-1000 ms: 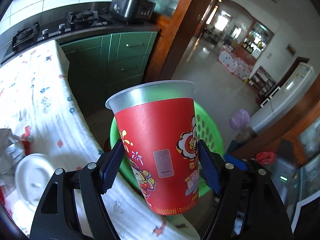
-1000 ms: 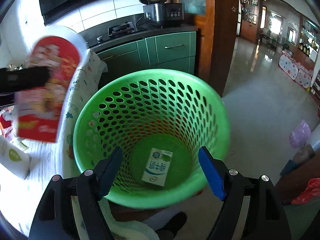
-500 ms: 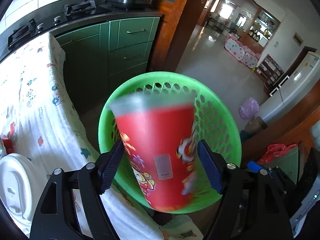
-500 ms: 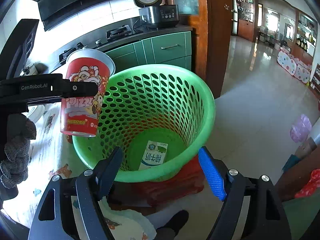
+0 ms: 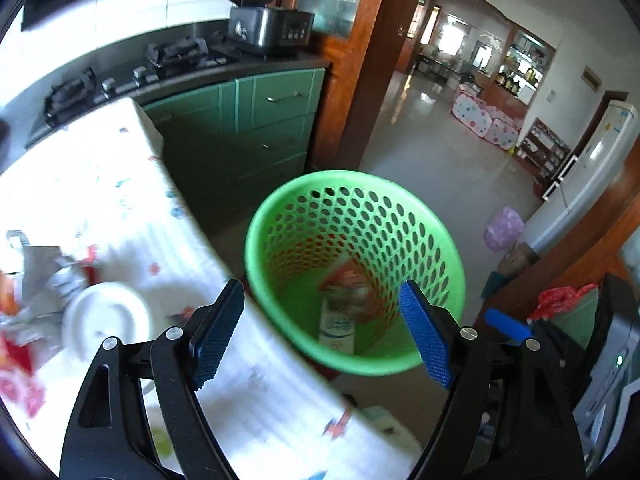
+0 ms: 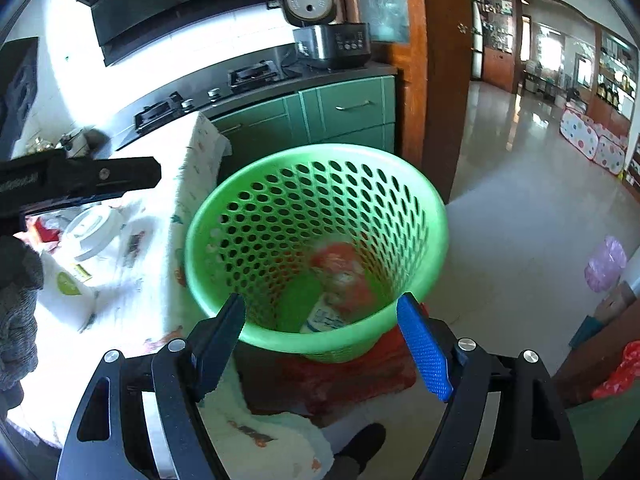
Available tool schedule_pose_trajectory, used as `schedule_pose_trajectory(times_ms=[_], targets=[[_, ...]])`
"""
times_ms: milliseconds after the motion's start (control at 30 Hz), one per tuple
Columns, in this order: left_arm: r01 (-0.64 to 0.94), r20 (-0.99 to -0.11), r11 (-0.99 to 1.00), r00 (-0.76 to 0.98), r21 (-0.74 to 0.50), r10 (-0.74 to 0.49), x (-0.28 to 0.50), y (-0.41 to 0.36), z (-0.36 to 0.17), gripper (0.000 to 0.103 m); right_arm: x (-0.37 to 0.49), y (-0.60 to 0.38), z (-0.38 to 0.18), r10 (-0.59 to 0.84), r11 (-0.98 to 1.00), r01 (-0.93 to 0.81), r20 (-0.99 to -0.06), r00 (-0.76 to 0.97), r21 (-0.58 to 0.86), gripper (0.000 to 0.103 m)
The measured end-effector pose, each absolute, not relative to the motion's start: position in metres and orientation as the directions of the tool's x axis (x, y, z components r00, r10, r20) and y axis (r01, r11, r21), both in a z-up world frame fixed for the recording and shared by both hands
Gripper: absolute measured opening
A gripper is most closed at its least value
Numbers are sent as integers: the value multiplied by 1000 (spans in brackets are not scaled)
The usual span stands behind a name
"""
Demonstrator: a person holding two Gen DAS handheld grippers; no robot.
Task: Collect trash
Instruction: 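Grasp the white paper cup with the left gripper while the right gripper grasps the white lid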
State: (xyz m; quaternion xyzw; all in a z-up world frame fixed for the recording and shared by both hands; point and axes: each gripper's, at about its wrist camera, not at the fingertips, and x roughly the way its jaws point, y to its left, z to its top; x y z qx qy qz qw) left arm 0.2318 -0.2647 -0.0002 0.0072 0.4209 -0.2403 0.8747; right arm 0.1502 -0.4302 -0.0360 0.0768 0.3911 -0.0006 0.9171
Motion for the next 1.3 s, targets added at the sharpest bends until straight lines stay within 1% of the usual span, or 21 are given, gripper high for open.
schedule_pose_trajectory(times_ms=[167,233,300,367,533,700,967,1167,1200,1233,1267,1300], targets=[[410,-711,898,583,-161,-394,208,-226,16,79,143,-409,-24,79,990,25,-700,710,137,76],[383,-701,914,616,-132,-360,200,-208,20,81,141,-402,-20,86,991,11,-694,715,135,76],[364,-685,922,639,-131,-349,193,-188,22,84,140,-397,-18,94,991,3,-692,716,137,76],[342,-680,932,655,-119,-328,187,-170,21,84,139,-390,-16,101,990,-6,-687,719,139,76],[333,-679,936,662,-114,-318,174,-135,7,87,135,-376,-12,119,989,-27,-683,721,144,76],[345,-692,934,653,-91,-308,169,-121,-17,87,137,-365,-12,130,989,-42,-685,717,144,77],[362,-707,930,643,-58,-294,175,-124,-40,85,141,-357,-12,136,989,-53,-691,710,141,77],[377,-717,925,634,-40,-289,180,-132,-51,76,144,-354,-15,140,989,-60,-698,702,138,77],[379,-719,925,631,-42,-291,180,-133,-52,72,145,-354,-15,140,989,-60,-699,701,137,77],[381,-721,923,626,-49,-297,180,-132,-53,63,145,-354,-15,141,988,-60,-700,700,139,77],[382,-722,923,624,-52,-299,180,-131,-53,61,146,-353,-15,145,988,-63,-701,699,142,77],[381,-720,923,626,-55,-301,179,-131,-53,60,147,-353,-15,147,988,-64,-701,698,144,77]])
